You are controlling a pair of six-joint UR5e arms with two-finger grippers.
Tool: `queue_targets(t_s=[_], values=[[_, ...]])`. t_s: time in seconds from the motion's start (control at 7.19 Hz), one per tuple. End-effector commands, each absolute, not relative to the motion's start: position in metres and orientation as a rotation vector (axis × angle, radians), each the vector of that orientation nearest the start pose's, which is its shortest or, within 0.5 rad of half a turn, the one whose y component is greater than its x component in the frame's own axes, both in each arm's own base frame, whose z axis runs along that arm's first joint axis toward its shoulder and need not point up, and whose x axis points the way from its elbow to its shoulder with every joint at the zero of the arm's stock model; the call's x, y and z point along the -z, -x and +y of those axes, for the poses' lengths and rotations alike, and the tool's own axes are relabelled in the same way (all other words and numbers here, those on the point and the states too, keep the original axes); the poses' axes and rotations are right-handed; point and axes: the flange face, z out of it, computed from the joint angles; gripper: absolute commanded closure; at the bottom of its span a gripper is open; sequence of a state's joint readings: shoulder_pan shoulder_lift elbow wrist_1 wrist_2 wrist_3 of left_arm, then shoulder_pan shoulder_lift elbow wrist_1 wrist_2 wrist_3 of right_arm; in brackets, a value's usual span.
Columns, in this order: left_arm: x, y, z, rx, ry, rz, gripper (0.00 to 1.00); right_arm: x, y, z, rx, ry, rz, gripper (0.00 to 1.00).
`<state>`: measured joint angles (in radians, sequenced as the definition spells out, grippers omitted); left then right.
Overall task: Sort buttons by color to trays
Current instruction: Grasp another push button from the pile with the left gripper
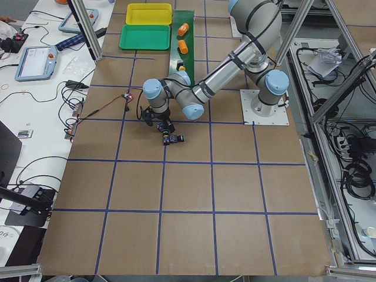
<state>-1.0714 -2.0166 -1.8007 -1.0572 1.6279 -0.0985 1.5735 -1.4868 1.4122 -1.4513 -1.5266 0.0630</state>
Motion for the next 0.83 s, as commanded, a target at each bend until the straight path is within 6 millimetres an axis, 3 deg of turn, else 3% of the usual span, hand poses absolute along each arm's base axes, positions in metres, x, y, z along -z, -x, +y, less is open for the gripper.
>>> queue_targets(t_s=[0.0, 0.42, 0.56, 0.7], values=[[-0.176, -0.161, -0.558, -0.272, 1.071, 2.914, 0.00, -0.508, -0.143, -0.520, -0.069, -0.087, 3.100, 0.00], [-0.178, -0.165, -0.572, -0.174, 1.087, 2.937, 0.00, -0.506, -0.142, -0.520, -0.078, -0.087, 3.100, 0.00], [-0.174, -0.162, -0.574, -0.181, 1.091, 2.967, 0.08, -0.506, -0.142, -0.520, -0.081, -0.087, 3.100, 0.00], [-0.160, -0.155, -0.573, -0.222, 0.987, 3.022, 0.18, -0.506, -0.143, -0.520, -0.079, -0.087, 3.098, 0.00]])
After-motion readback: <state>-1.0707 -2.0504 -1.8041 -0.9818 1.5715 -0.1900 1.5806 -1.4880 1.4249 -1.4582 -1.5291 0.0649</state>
